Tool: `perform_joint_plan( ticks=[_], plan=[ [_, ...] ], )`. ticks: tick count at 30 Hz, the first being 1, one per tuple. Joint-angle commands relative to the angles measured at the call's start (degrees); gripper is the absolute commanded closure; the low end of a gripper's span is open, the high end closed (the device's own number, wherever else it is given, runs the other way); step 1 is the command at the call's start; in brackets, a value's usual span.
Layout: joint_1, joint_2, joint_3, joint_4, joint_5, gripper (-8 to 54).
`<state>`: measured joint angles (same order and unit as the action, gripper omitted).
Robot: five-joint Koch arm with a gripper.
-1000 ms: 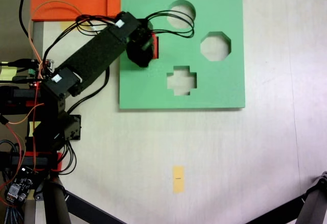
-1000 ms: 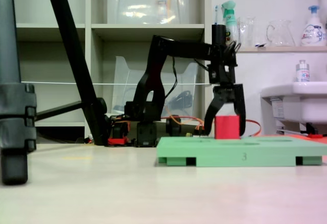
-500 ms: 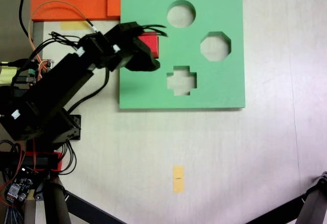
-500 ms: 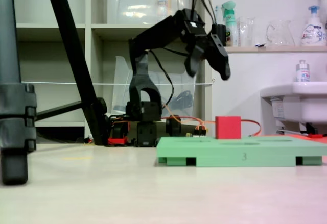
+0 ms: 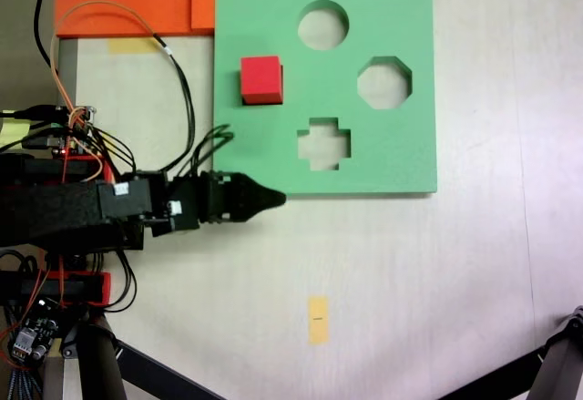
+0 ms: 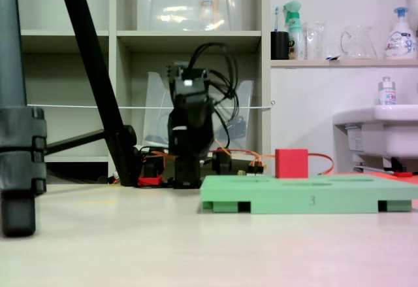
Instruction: Put the square block into the corresponding hole
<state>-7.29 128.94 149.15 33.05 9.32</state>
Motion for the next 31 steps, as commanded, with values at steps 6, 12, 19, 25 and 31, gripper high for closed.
perform_joint_plan(
  ticks=[6, 12, 19, 25, 31],
  plan=[
    [8.44, 4.04, 19.34, -32.08, -8.00, 10.4],
    [8.44, 4.13, 28.48, -28.04, -9.84, 11.3],
    [8.17, 4.04, 29.27, -30.15, -8.79, 11.7],
    [8.17, 4.04, 29.27, -30.23, -8.79, 11.7],
    [8.17, 4.04, 29.27, -30.15, -8.79, 11.7]
  ],
)
